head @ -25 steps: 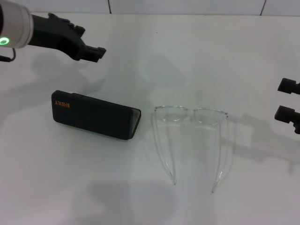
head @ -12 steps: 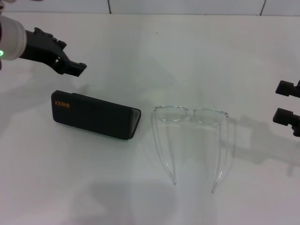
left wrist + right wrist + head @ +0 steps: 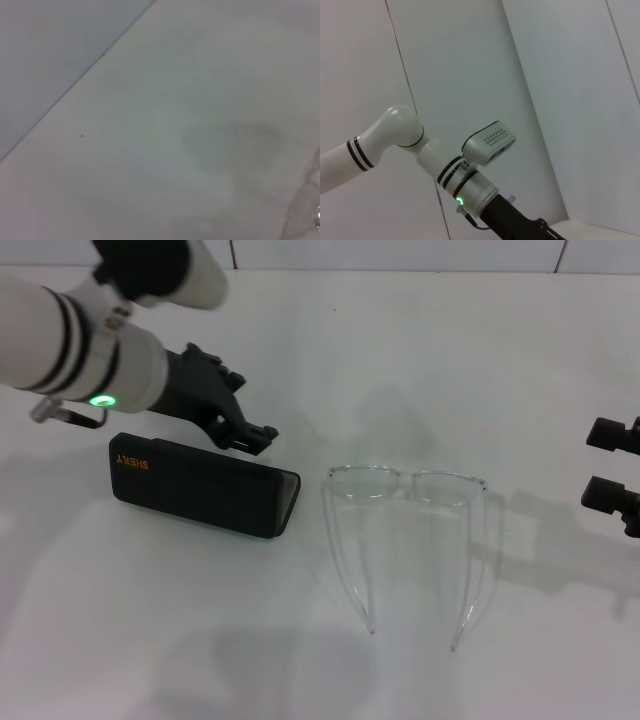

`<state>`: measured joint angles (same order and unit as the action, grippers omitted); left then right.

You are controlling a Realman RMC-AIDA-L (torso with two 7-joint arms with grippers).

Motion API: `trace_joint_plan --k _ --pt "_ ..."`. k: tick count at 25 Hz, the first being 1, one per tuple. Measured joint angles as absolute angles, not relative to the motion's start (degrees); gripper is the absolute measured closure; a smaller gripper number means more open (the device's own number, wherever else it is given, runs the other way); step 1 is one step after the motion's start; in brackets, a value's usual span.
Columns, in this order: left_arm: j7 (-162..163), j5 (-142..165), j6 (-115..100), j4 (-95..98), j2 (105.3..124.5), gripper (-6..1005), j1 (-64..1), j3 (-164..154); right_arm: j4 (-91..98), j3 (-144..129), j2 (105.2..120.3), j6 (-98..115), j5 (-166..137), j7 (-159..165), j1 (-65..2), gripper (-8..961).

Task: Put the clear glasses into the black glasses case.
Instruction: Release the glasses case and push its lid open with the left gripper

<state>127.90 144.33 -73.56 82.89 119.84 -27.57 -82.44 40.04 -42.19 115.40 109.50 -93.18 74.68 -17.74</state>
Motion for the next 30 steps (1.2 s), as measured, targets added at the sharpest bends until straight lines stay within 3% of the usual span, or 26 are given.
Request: trace_joint_plan --k 30 --pt "129.3 148.6 -76.6 80.5 119.78 247 -29.8 -89.8 40.0 -42.2 115.4 109.1 -93.0 74.4 -17.9 224"
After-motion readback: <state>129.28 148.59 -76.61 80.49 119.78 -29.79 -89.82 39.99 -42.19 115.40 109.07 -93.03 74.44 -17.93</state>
